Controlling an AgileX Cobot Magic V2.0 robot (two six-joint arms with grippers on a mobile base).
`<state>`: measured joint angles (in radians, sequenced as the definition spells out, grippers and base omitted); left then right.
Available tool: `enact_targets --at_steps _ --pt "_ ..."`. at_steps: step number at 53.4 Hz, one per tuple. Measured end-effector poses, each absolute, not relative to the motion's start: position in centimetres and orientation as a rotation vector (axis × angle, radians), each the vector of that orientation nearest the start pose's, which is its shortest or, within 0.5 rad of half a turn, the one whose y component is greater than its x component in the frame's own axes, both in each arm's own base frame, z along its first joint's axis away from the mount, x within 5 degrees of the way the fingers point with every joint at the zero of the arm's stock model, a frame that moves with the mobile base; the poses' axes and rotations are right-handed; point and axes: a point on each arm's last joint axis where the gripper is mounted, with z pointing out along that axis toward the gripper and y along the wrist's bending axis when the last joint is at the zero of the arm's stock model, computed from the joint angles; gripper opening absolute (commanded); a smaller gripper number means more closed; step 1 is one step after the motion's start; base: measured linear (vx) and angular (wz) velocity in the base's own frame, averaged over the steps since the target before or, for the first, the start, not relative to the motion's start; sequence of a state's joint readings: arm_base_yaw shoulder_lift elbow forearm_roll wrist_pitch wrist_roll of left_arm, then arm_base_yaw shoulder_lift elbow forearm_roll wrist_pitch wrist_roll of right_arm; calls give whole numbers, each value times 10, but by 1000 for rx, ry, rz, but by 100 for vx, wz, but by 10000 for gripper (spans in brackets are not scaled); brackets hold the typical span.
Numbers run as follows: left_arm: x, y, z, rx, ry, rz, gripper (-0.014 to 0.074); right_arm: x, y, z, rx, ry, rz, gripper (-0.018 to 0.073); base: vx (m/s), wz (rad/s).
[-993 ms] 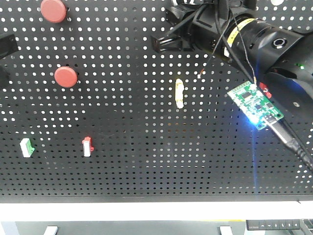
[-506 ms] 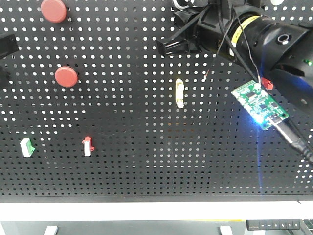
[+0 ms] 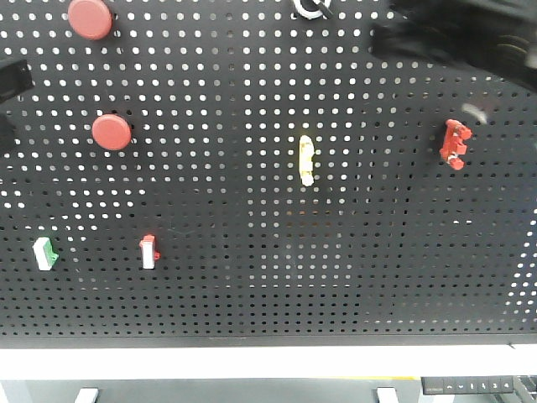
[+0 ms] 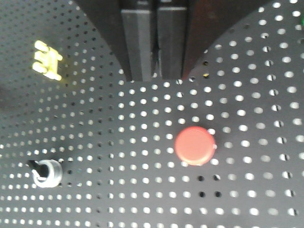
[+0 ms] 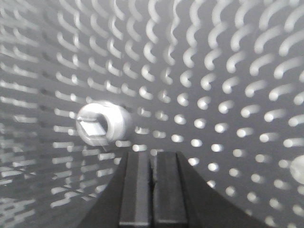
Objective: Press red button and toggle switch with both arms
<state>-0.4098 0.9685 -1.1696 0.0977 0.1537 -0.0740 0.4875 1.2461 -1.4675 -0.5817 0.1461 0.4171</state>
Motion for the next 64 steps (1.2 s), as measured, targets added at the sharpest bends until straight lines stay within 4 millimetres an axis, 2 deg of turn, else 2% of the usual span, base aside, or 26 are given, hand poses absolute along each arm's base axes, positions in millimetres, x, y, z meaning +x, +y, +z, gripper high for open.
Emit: enact_targets --at_steps 12,19,55,60,64 --pt "180 -77 482 297 1412 -307 2 211 103 486 -388 1410 213 -1 0 0" --pt "180 -77 482 297 1412 -307 2 201 97 481 -390 1411 210 -1 0 0" --pt "181 -77 482 307 1410 -295 2 200 97 480 -392 1411 207 -1 0 0" --pt "180 -75 474 349 1408 -228 2 200 97 480 -392 1411 207 -1 0 0" --pt "175 -65 461 363 1420 -156 2 200 97 480 -392 1411 207 -1 0 0"
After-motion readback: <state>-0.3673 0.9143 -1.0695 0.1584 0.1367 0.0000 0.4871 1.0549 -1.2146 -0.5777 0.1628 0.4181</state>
